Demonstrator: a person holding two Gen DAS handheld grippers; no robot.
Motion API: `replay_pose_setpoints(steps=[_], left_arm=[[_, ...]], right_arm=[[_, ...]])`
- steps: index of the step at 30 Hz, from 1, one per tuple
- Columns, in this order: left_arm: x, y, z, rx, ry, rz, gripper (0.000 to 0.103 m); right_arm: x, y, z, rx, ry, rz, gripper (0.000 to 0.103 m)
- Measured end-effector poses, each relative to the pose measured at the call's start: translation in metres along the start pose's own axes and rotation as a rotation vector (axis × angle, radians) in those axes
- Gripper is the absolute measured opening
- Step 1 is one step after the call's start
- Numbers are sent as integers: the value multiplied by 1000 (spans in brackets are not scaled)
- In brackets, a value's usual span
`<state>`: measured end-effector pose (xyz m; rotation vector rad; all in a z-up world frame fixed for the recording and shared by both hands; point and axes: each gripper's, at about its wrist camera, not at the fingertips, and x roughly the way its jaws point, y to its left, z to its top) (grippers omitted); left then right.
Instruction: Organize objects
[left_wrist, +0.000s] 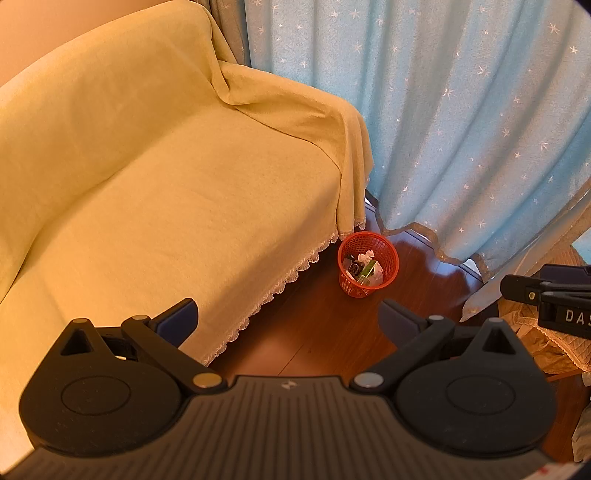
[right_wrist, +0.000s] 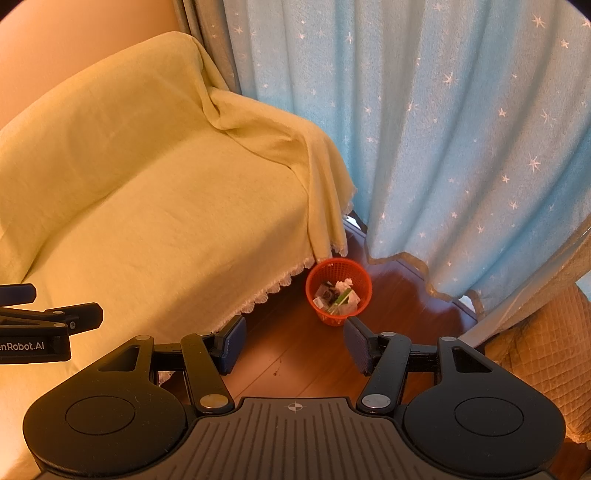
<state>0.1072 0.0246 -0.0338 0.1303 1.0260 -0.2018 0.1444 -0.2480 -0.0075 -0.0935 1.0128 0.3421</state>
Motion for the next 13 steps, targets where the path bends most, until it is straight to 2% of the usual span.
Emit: replay_pose_setpoints(steps=[13], left_arm=[[-2, -5, 1, -19, -25, 9, 102]], right_arm=[[-1, 0, 0, -2, -1, 0, 56]])
